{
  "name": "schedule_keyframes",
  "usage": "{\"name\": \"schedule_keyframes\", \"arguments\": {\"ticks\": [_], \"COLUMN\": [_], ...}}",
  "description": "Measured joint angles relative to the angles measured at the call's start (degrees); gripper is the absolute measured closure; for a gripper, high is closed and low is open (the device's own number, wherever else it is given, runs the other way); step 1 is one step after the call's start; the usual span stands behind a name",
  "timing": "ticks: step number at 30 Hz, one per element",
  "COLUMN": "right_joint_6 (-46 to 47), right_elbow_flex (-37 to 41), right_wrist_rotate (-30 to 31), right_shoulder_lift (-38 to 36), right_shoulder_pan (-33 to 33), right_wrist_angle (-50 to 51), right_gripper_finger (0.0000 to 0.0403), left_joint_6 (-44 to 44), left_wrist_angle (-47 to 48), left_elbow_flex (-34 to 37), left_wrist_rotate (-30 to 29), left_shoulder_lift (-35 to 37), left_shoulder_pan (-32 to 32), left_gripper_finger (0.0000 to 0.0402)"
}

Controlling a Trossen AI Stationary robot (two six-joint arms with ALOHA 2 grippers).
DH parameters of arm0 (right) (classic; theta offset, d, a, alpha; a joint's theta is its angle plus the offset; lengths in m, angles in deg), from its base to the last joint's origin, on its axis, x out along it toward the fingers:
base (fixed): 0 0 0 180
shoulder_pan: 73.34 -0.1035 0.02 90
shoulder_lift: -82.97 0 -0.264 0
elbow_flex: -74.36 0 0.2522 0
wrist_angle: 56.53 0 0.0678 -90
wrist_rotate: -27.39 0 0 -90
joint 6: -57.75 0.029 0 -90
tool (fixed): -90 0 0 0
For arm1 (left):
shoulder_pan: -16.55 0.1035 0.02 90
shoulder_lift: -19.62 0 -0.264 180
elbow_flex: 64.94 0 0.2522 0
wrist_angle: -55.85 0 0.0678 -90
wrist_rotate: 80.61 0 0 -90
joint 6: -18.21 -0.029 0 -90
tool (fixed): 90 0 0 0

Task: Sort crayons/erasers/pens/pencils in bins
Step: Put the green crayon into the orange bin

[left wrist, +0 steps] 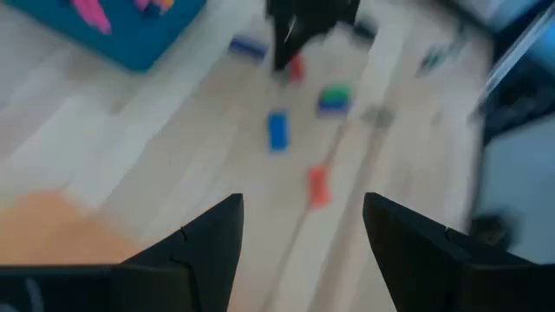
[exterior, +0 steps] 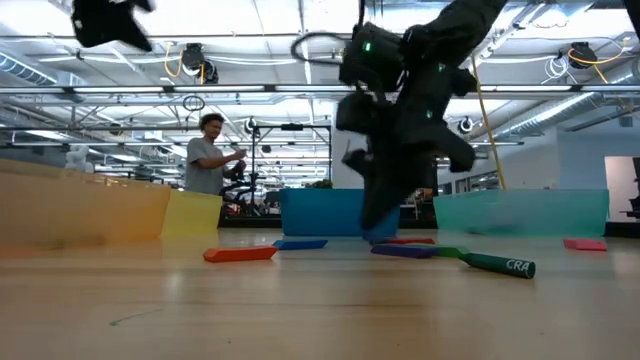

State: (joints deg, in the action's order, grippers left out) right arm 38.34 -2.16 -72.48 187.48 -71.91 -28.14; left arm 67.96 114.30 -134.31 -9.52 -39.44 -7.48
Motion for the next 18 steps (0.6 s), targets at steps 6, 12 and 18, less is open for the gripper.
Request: {"name": "schedule_keyframes", "arguments": {"ticks": [6, 12, 18], "right_joint_6": [1.4, 4.7, 7.2], "right_elbow_flex": [0.0, -0.2, -0.2], "right_wrist_rotate": [12.2, 19.3, 17.3], "right_shoulder_lift": [-6.1, -12.1, -12.0], "right_shoulder_pan": [-4.1, -8.0, -8.7], "right_wrist_angle": [-2.0, -3.2, 4.7], "right_gripper_finger": [0.0402, 0.0402, 0.0402], "left_joint_6": [9.0, 9.8, 5.9], "left_wrist_angle": [-9.0, -18.4, -29.4], "left_elbow_flex": [2.3, 4.6, 5.4], "left_wrist_rotate": [6.8, 8.7, 12.4], "left_shoulder_lift": [-1.2, -5.8, -13.4], "left_shoulder_pan": [5.6, 9.8, 13.0], "left_gripper_finger": [0.0163, 0.0163, 0.0163]}}
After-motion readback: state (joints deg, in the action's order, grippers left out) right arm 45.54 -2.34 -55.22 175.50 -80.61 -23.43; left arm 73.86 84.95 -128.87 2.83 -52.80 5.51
